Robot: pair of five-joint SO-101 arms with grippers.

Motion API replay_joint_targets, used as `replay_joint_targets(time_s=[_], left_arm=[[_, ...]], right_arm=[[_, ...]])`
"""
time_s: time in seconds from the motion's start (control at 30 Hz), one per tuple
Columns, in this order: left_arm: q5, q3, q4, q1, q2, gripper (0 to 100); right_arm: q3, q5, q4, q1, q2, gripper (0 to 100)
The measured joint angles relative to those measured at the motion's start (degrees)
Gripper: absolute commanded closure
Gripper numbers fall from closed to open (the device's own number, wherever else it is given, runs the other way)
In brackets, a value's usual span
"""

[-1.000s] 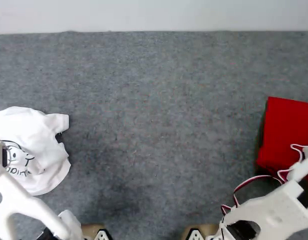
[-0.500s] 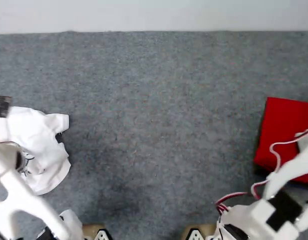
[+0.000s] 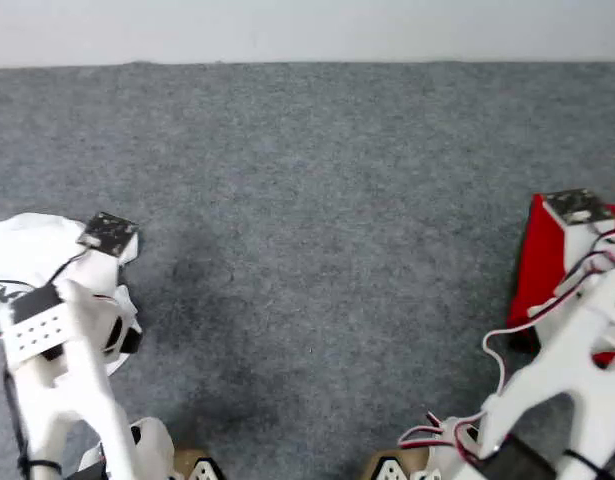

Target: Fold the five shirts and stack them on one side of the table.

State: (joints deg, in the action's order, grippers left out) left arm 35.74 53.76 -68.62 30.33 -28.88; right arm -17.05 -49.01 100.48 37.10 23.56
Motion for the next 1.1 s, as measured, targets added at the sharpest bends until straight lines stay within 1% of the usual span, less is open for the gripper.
replay_joint_targets(time_s=[0.13, 0.27, 0.33, 0.47, 0.5, 0.57, 0.7, 0.77, 0.9, 1.0, 1.1], left_arm=[[-0.7, -0.26, 4.66, -0.62, 8.26, 80], [-0.88, -5.63, 5.36, -0.62, 21.01, 81], [-2.2, -9.41, 5.36, -0.53, 26.64, 84], [-4.75, -16.35, 3.34, -0.62, 33.76, 98], [-5.19, -17.76, 2.55, -0.97, 34.81, 99], [-5.36, -20.22, 1.14, -1.85, 36.31, 99], [-5.54, -25.76, -2.11, -3.87, 36.4, 99], [-6.77, -29.19, -4.04, -5.19, 34.2, 99], [-13.89, -38.24, -9.05, -9.05, 26.55, 99], [-17.49, -45.27, -12.66, -15.3, 20.57, 99], [-18.55, -50.73, -15.38, -24.35, 15.56, 99]], right_arm=[[-2.9, 0.0, 0.0, 0.0, 4.04, 99.0], [-5.63, 0.0, 0.0, 0.0, 7.91, 99.0], [-6.68, 0.0, 0.0, 0.0, 9.49, 99.0], [-6.86, 0.0, 0.0, 0.0, 12.48, 99.0], [-6.86, 0.0, 0.0, 0.0, 13.27, 99.0], [-6.86, 0.0, 0.0, 0.0, 14.77, 99.0], [-8.09, 0.0, 0.0, 0.0, 17.67, 99.0], [-9.05, 0.0, 0.0, 0.0, 19.16, 99.0], [-10.02, 0.0, 0.0, 0.0, 22.24, 99.0], [-10.02, 0.0, 0.0, 0.0, 24.44, 99.0], [-10.02, 0.0, 0.0, 0.0, 25.23, 99.0]])
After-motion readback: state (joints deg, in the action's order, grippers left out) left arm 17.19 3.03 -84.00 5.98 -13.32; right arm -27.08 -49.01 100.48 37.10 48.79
